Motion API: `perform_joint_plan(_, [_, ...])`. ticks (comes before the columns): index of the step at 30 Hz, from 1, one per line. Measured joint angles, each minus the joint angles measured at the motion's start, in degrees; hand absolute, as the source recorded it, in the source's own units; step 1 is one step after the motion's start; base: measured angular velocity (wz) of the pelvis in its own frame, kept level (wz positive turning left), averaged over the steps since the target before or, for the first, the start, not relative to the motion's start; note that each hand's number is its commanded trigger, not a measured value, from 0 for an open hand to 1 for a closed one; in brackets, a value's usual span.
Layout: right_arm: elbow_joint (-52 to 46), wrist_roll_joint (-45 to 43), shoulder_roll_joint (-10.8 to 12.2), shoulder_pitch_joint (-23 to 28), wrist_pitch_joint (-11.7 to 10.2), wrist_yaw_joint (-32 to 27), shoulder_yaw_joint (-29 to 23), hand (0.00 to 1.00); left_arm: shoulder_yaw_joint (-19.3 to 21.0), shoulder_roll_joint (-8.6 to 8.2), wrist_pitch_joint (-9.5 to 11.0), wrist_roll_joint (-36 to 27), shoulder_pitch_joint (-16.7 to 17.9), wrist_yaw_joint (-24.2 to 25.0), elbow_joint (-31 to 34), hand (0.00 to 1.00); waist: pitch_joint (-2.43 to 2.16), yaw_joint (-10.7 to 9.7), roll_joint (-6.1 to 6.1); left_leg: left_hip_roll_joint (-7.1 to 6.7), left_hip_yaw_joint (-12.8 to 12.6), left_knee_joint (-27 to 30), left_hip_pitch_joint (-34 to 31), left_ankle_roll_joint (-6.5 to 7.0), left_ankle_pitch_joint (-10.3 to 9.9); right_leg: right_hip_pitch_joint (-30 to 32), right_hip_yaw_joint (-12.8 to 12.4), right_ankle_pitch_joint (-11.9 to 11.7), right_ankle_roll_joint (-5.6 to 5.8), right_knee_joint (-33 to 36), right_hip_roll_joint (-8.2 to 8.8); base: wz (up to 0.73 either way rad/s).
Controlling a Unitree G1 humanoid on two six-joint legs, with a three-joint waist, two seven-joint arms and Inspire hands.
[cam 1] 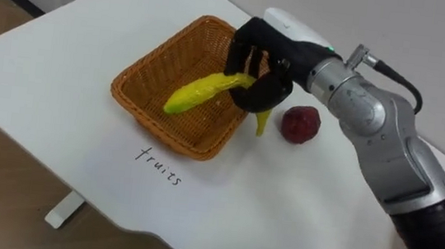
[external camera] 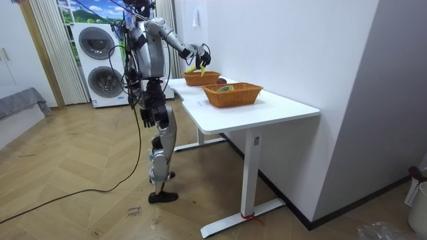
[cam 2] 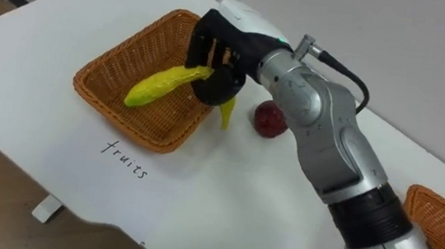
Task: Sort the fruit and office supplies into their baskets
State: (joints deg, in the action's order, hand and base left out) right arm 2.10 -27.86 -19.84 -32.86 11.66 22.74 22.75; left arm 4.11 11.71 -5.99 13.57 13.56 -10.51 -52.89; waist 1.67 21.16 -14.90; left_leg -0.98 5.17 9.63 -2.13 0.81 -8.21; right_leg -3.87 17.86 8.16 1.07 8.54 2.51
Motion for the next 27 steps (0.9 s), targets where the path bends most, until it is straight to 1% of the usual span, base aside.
perform_joint_plan(4, [2.0, -2.3, 0.1, -1.5, 0.1, 0.0, 3.2, 0.0, -0.5, 0.22, -0.1, 0.7, -0.2, 0.0, 0.1, 0.0, 0.05, 0.0, -0.09, 0.0, 0.1, 0.0, -0.1, 0.0, 0.0, 0.0, 0.8, 0.1, 0.04, 0.0, 0.04, 0.01])
perform_joint_plan(9, [4.4, -3.4, 0.5, -2.2, 0.2, -0.4, 3.6, 0.0, -1.6, 0.78, -0.4, 0.7, -0.4, 0.0, 0.1, 0.0, 0.14, 0.8, -0.27, -0.02, 0.1, 0.0, -0.1, 0.0, 0.0, 0.0, 1.3, 0.1, 0.04, 0.0, 0.1, 0.0])
perform_joint_plan(10, [4.8, -3.8, 0.5, -2.3, 0.4, -0.8, 3.6, 0.0, -2.2, 1.05, -0.4, 0.7, -0.3, 0.0, 0.1, 0.0, 0.18, 1.0, -0.36, -0.03, 0.1, 0.0, -0.1, 0.0, 0.0, 0.0, 1.3, 0.1, 0.04, 0.0, 0.11, 0.0])
perform_joint_plan(13, [6.1, -3.8, 0.7, -3.0, 0.3, -1.7, 3.6, 0.0, -2.2, 1.19, -0.7, 0.7, -0.4, 0.0, 0.1, 0.0, 0.32, 1.3, -0.63, -0.08, 0.3, 0.0, -0.1, 0.0, 0.0, 0.0, 1.4, 0.1, 0.04, 0.0, 0.13, 0.01])
perform_joint_plan(16, [6.1, -3.8, 0.7, -3.1, 0.3, -2.1, 3.6, 0.0, -2.3, 1.3, -1.0, 0.8, -0.3, 0.1, 0.0, 0.0, 0.5, 1.3, -1.03, -0.17, 0.6, 0.1, -0.2, 0.0, 0.0, -0.1, 2.3, 0.1, 0.04, 0.0, 0.21, 0.05])
perform_joint_plan(21, [6.1, -4.1, 0.7, -3.1, 0.2, -2.1, 3.6, 0.0, -2.3, 1.27, -1.1, 1.3, -0.5, 0.6, 0.1, 0.0, 0.51, 1.2, -1.06, -0.53, 1.3, 0.2, -0.4, 0.05, 0.0, -0.2, 2.7, 0.1, 0.04, 0.0, 0.37, 0.07])
perform_joint_plan(27, [6.1, -4.1, 0.7, -3.1, -0.6, -2.1, 3.6, 0.0, -2.3, 1.07, -1.1, 2.3, -0.5, 1.0, 0.1, 0.0, 0.49, 1.3, -1.08, -0.57, 1.3, 0.2, -0.4, 0.09, 0.0, -0.1, 2.5, 0.1, 0.05, 0.0, 0.39, 0.01])
